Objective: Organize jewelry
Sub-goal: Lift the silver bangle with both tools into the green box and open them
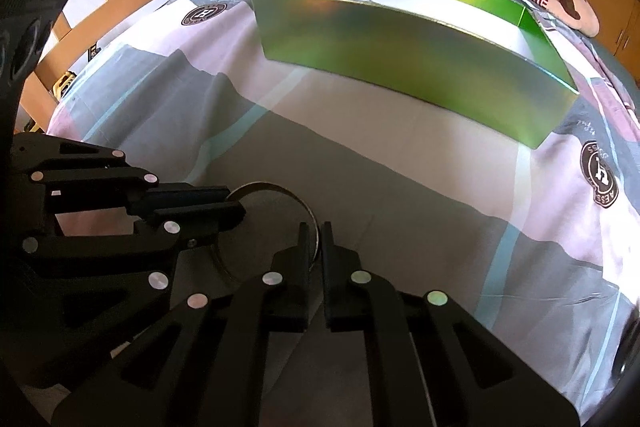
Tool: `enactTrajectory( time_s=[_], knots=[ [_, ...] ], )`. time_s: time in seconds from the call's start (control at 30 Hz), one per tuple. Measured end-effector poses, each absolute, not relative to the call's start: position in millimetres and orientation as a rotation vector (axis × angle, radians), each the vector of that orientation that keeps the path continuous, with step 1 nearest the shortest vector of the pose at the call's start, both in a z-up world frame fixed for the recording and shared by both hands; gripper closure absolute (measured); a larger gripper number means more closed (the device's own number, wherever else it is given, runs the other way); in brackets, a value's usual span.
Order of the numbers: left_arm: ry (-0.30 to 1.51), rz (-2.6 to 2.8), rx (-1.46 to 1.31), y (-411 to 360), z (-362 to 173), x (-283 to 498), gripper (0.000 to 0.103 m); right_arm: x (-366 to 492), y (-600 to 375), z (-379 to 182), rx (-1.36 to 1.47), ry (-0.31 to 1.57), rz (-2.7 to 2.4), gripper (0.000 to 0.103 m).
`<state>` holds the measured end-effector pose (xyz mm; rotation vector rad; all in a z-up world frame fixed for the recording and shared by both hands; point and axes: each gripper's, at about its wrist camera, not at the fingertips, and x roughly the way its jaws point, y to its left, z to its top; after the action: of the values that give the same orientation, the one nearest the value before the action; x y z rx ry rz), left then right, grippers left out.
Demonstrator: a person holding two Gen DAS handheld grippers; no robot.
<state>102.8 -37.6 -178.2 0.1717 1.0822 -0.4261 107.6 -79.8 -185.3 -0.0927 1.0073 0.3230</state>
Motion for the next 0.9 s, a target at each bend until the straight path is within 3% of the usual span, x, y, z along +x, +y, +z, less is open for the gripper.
enactTrajectory(
  time_s=[0.9],
  knots=[
    [1.051, -0.413, 0.196, -40.2, -168.9, 104.1, 0.095, 111.7, -84.0, -174.6, -0.074, 0.985, 0.325, 0.097]
  ],
)
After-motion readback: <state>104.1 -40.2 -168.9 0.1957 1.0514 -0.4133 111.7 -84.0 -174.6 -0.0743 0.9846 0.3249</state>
